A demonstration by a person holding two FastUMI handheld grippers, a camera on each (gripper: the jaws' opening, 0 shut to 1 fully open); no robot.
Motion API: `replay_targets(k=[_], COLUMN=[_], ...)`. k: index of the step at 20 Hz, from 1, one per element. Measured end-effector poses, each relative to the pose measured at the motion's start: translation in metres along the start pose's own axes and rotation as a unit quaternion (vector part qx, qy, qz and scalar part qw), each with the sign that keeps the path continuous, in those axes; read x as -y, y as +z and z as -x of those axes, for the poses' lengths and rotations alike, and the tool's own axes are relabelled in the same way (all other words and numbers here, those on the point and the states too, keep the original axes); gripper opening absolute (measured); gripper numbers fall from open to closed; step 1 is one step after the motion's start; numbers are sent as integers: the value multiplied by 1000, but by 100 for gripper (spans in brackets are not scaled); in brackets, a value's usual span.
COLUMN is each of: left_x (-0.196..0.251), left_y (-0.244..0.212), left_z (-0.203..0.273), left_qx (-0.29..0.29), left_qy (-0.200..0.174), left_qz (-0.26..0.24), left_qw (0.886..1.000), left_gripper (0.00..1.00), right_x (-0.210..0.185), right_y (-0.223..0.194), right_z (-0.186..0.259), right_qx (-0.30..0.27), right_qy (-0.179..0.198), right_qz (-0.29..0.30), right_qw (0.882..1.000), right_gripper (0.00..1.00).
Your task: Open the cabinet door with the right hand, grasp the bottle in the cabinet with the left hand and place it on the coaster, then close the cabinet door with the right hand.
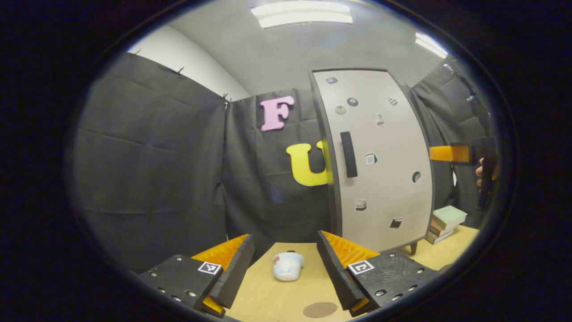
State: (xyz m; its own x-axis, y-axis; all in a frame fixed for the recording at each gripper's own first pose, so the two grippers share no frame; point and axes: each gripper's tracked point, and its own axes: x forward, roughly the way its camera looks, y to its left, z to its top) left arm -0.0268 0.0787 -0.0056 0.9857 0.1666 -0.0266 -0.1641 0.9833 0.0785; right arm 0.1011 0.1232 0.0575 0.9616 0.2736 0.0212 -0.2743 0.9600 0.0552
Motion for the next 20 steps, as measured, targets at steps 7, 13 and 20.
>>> replay_targets(k=[7, 13, 20], left_x=[-77, -130, -190], left_y=[-30, -56, -69], left_z=[22, 41, 66], left_qx=[-27, -50, -66], left_qy=[69, 110, 151], left_qz=[-7, -7, -13], left_qw=[997, 993, 986], left_gripper=[85, 85, 85], right_x=[-67, -113, -145], right_y=[12, 22, 13], right_z=[-62, -106, -152], right_qx=[-4, 3, -17], right_qy=[44, 53, 32], right_qz=[0, 11, 24], right_qw=[999, 999, 999], right_gripper=[96, 97, 96])
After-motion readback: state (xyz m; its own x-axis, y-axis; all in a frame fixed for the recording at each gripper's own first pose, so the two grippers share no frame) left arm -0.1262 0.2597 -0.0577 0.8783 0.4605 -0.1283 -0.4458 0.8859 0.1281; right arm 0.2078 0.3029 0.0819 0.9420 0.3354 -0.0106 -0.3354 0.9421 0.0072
